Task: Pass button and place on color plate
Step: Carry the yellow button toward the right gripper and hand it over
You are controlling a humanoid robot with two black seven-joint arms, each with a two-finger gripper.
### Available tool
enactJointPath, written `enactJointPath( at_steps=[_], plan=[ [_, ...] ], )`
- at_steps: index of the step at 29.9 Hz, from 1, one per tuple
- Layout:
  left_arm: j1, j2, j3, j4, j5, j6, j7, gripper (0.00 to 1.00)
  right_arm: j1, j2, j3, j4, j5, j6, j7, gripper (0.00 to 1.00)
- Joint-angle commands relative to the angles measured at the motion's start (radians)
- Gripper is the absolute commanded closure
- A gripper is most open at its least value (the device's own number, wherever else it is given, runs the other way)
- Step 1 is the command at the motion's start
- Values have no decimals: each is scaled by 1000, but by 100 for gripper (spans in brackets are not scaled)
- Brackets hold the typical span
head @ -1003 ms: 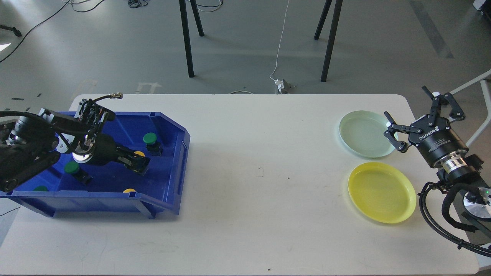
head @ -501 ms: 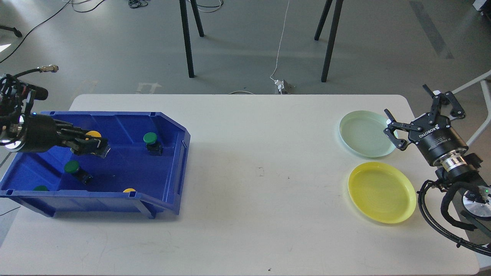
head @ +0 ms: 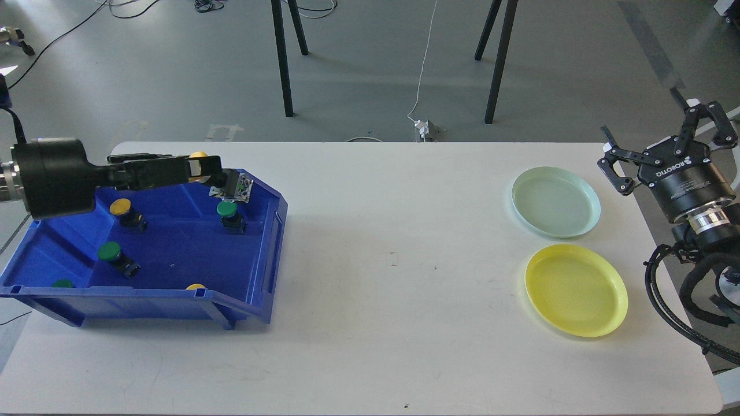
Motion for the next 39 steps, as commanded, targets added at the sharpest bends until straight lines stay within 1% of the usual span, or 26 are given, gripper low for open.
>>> enactJointPath(
  at_steps=[1, 2, 4, 6, 8, 9, 11, 13, 18, 22, 27, 29, 35, 39],
  plan=[
    [3, -144, -6, 25, -126, 6, 0, 92, 13, 0, 9, 57, -2, 0, 1, 1],
    [1, -181, -6, 29, -152, 12, 0, 93, 18, 1, 10, 72, -2, 0, 3, 1],
    [3, -249, -6, 42, -200, 29, 0, 93, 32, 1, 15, 112, -19, -62, 11, 1],
    [3, -318, -6, 75, -292, 61, 0, 92, 50, 1, 13, 125, -89, -93, 38, 1],
    [6, -408, -5, 135, -385, 78, 0, 93, 73, 1, -5, 137, -192, -110, 78, 1],
    [7, -451, -5, 167, -416, 77, 0, 93, 76, -3, -20, 151, -235, -112, 84, 1],
    [22, -526, -6, 221, -476, 78, 0, 93, 78, -20, -71, 210, -304, -116, 86, 1],
    [44, -570, -8, 235, -534, 80, 0, 93, 76, -40, -103, 241, -327, -115, 87, 1],
    [91, -669, -8, 256, -616, 104, 0, 93, 64, -2, -125, 250, -341, -104, 103, 1],
    [110, -680, -43, 263, -616, 103, 0, 93, 78, 85, -168, 261, -393, -107, 109, 1],
    [113, -685, -46, 263, -617, 98, 0, 93, 119, 177, -215, 257, -419, -121, 123, 1],
    [114, -685, -46, 263, -617, 98, 0, 93, 151, 193, -260, 258, -424, -141, 137, 1],
    [116, -685, -46, 263, -620, 98, 0, 93, 240, 214, -356, 272, -424, -193, 137, 1],
    [118, -685, -46, 263, -620, 98, 0, 93, 279, 231, -399, 266, -426, -205, 137, 1]
  ],
)
